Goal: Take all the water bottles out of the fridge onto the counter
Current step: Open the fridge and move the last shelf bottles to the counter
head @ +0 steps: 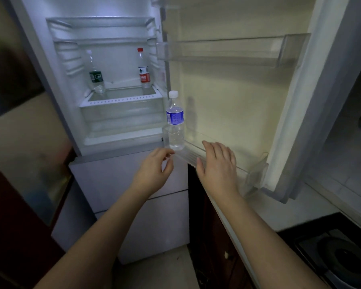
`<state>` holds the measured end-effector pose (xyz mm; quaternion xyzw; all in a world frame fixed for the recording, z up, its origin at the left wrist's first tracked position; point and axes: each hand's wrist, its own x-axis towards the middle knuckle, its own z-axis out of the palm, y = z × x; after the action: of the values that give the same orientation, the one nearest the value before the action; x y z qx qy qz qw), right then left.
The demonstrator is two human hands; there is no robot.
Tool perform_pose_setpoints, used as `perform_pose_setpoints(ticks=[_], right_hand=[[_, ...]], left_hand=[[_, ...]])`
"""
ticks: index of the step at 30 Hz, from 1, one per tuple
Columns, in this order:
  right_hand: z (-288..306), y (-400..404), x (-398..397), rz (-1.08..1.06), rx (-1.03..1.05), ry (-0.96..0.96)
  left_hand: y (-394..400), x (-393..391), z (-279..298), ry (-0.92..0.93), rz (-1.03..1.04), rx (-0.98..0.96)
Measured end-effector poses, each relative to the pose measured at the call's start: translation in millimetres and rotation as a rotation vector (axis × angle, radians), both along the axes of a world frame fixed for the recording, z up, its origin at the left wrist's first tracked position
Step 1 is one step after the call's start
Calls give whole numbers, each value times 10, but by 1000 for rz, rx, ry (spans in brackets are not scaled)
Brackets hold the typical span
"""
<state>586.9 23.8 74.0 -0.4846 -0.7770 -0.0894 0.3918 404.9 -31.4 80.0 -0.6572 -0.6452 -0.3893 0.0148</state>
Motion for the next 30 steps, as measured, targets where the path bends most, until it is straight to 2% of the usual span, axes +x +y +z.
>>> perform_pose_setpoints(ticks=[4, 12, 19, 30], right_hand=[[-1, 58, -297, 122, -95, -56], [61, 180, -1001, 225, -61, -59], [206, 415, -1718, 250, -29, -110], [497, 856, -2534, 204, -2, -100]], left_hand=[[-118, -202, 91, 120, 73, -1], [-168, -860, 291, 334, 200, -3], [54, -1585, 339, 367, 272, -63], [593, -2434, 603, 474, 381, 35]])
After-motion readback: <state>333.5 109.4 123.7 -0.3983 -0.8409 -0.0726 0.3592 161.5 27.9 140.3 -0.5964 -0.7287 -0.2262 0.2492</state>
